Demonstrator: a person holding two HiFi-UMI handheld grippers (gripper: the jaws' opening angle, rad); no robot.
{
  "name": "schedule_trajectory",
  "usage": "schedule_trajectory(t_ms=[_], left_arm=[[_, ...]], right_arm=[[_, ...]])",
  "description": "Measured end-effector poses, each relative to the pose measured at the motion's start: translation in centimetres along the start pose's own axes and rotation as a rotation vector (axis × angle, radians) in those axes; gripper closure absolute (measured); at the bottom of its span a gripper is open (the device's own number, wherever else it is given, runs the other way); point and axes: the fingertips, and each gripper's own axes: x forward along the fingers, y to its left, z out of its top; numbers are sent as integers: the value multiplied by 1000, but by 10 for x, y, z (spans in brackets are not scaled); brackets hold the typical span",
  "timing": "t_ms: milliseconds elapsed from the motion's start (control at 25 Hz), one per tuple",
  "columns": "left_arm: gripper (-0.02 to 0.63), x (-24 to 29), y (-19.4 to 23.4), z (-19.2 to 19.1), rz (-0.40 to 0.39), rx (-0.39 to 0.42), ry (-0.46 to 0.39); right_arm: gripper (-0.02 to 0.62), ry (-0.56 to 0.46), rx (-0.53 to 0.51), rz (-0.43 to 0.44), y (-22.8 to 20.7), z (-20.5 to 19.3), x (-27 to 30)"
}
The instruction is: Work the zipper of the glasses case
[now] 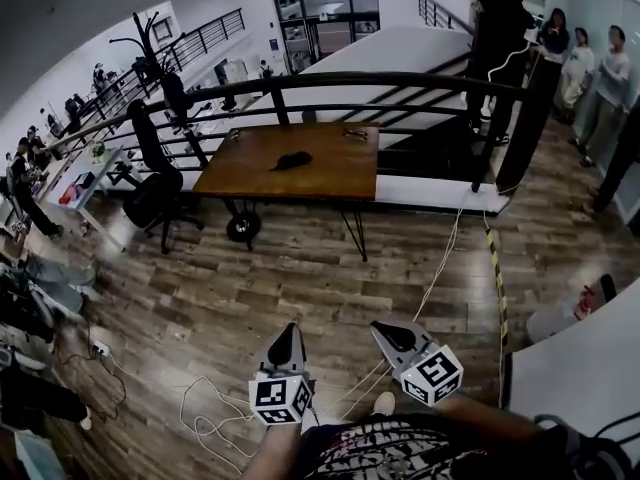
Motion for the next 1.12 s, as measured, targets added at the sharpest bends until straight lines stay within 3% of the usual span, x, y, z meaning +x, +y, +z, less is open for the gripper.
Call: schedule_trajectory(t_ms=[280, 520, 840, 1120], left_arm=[[598, 38, -35, 6, -12, 53, 54], [598, 66, -52, 17, -12, 95, 50], [598, 99, -52, 12, -35, 64, 60], [598, 138, -21, -3, -37, -5, 64]], right_arm=[[598, -6, 52, 46, -45, 2, 8], [599, -15, 78, 45, -82, -2, 11], [600, 23, 102, 27, -112, -13, 24], [599, 86, 79, 19, -129, -22, 63]])
